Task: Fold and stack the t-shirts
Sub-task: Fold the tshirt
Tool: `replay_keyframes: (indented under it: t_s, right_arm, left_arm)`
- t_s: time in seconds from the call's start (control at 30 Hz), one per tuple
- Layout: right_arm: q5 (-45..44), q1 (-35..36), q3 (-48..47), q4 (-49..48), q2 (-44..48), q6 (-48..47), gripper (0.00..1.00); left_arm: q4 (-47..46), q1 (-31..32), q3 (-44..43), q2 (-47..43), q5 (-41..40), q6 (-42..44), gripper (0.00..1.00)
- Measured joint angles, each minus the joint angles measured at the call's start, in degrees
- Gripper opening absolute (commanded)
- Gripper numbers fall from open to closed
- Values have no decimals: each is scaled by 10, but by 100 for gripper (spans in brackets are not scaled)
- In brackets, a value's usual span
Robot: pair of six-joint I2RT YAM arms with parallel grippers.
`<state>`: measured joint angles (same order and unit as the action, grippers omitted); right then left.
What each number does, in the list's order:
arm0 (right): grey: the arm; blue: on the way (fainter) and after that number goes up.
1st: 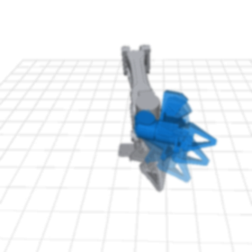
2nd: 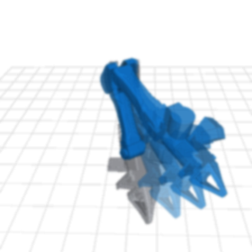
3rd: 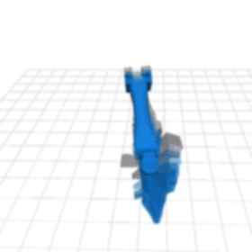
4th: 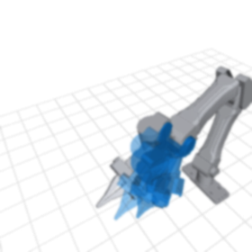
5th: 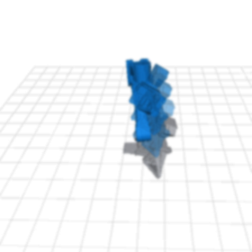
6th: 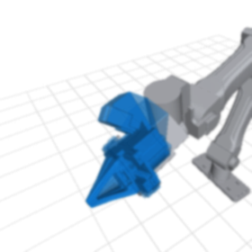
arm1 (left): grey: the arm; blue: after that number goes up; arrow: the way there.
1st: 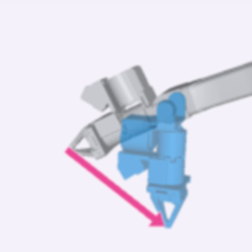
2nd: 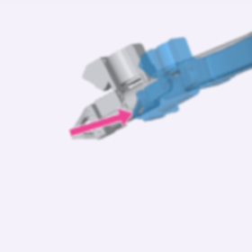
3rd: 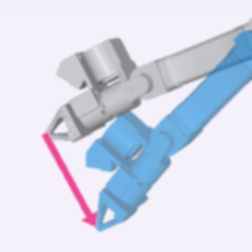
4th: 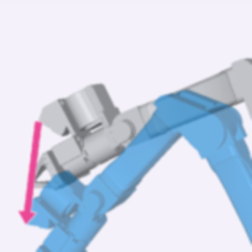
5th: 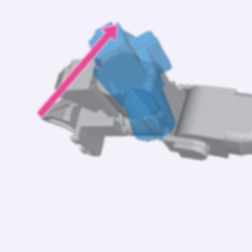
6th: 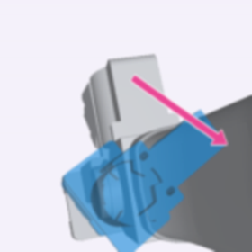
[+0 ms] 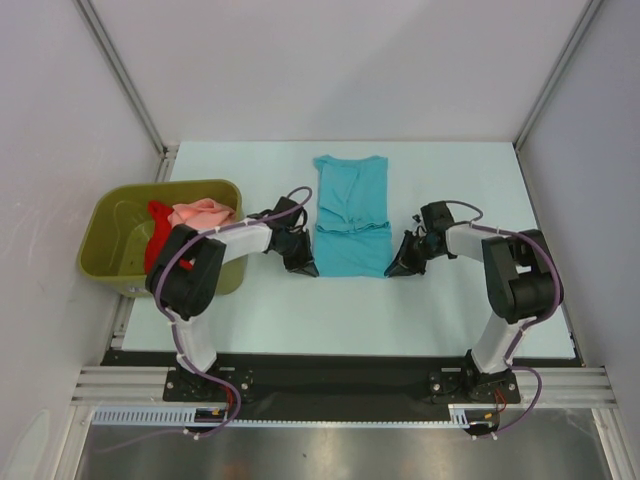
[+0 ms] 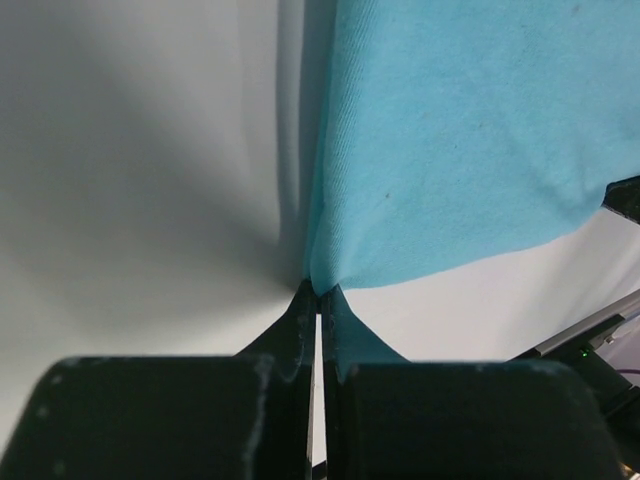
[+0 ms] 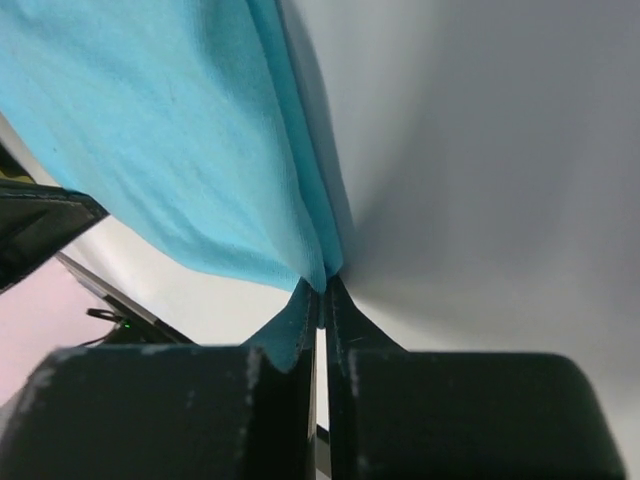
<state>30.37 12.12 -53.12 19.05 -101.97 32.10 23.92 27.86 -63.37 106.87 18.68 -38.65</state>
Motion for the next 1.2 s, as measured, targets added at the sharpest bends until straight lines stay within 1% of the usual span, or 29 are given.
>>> replay_keyframes:
  t_s: [0.07,0.17,0.27,0.4,0.43,0.47,0.5,0.53,0.6,0.63,0.67,0.73,0.8,0.83,0.87,0.9,1.0,1.03,1.13,1.2]
  right_arm:
    - [-10,6,-1,6,5,-9,0]
    - [-28,17,9,16,23,-22,0]
    - [-38,31,50,22,63,-26,0]
    - [-48,52,117,42,133,-27,0]
    - [-50,55,132,49,152,-26,6]
    - [-52,58,142,55,166,-26,15]
    - [-55,60,151,64,182,-26,24]
    - [-58,62,157,74,197,-26,33]
    - [-75,64,160,96,220,-32,37]
    - [-82,65,159,104,229,-33,42]
    - [-90,66,155,116,237,-34,44]
    - [-105,69,137,140,245,-35,45]
    - [-117,80,105,156,245,-34,45]
    - [-121,87,87,157,243,-34,45]
    - [-124,93,68,154,240,-32,43]
    - [-127,101,50,148,232,-29,41]
    - [-143,124,12,122,195,-17,29]
    - [-150,134,2,110,179,-11,21]
    - [-168,161,-23,84,123,2,14]
    - [-181,176,-38,76,91,8,13]
  left_arm:
    - [-8,0,9,-5,0,1,0]
    - [-26,4,49,-33,-1,0,0]
    - [-41,15,109,-79,-1,-6,1]
    - [-45,46,187,-148,2,-24,0]
    - [-45,54,203,-162,3,-29,4]
    - [-42,59,215,-173,5,-30,13]
    - [-38,65,225,-184,8,-33,25]
    - [-33,70,234,-193,10,-34,44]
    - [-7,75,242,-216,20,-36,55]
    - [9,77,243,-230,13,-35,56]
    - [27,78,243,-245,5,-33,57]
    - [66,80,236,-270,-13,-27,54]
    - [99,80,212,-290,-32,-17,51]
    - [110,80,193,-294,-38,-12,47]
    - [110,80,173,-295,-39,-6,42]
    - [105,80,152,-291,-38,0,33]
    - [72,80,98,-254,-19,12,27]
    - [55,80,86,-237,-12,12,26]
    - [10,80,70,-175,7,11,21]
    - [-6,80,66,-138,15,10,19]
